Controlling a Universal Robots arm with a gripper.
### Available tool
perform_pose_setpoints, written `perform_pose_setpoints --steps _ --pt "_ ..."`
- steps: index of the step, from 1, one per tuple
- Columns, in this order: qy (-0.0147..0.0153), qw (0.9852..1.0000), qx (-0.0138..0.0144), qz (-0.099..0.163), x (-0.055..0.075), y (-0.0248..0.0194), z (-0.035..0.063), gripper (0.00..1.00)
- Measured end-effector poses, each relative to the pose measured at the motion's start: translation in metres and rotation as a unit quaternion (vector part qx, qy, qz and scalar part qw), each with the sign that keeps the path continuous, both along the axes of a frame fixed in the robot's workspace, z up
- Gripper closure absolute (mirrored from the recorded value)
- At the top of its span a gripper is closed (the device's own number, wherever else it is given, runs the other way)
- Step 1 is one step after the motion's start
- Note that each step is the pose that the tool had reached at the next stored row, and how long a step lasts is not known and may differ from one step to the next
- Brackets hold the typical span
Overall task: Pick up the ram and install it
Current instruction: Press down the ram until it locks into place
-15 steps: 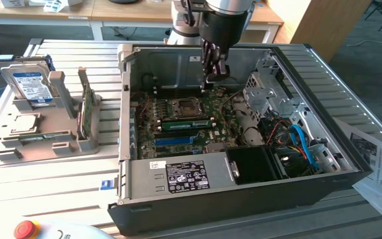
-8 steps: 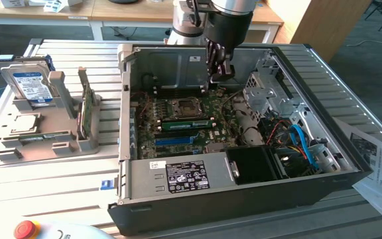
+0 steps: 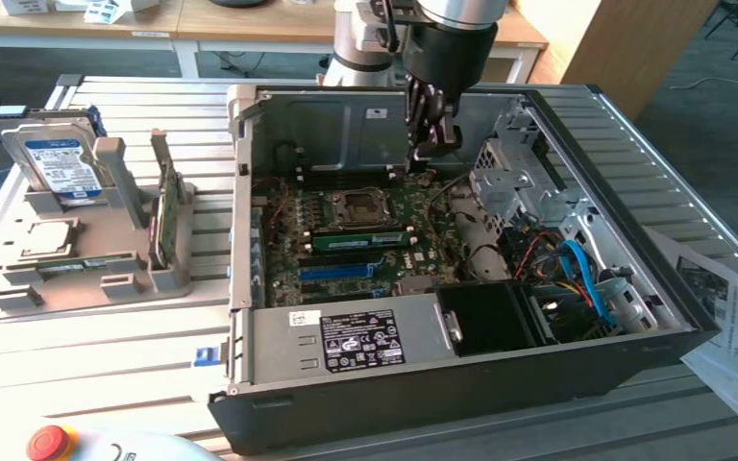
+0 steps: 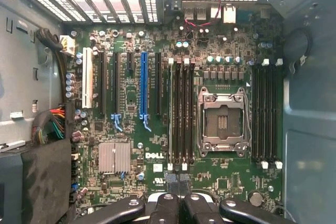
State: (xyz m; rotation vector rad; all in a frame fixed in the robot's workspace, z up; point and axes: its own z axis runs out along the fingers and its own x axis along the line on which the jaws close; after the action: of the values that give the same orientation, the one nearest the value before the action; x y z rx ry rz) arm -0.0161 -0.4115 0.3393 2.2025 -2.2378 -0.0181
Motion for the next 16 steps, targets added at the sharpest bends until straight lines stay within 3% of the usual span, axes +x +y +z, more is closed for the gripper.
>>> perform_pose_setpoints --steps 7,16 --pt "-0.0001 1.0 0.0001 0.0 0.0 0.0001 -0.0007 0.9" --pt "0.0 1.0 0.0 0.0 0.0 0.0 -0.0099 0.9"
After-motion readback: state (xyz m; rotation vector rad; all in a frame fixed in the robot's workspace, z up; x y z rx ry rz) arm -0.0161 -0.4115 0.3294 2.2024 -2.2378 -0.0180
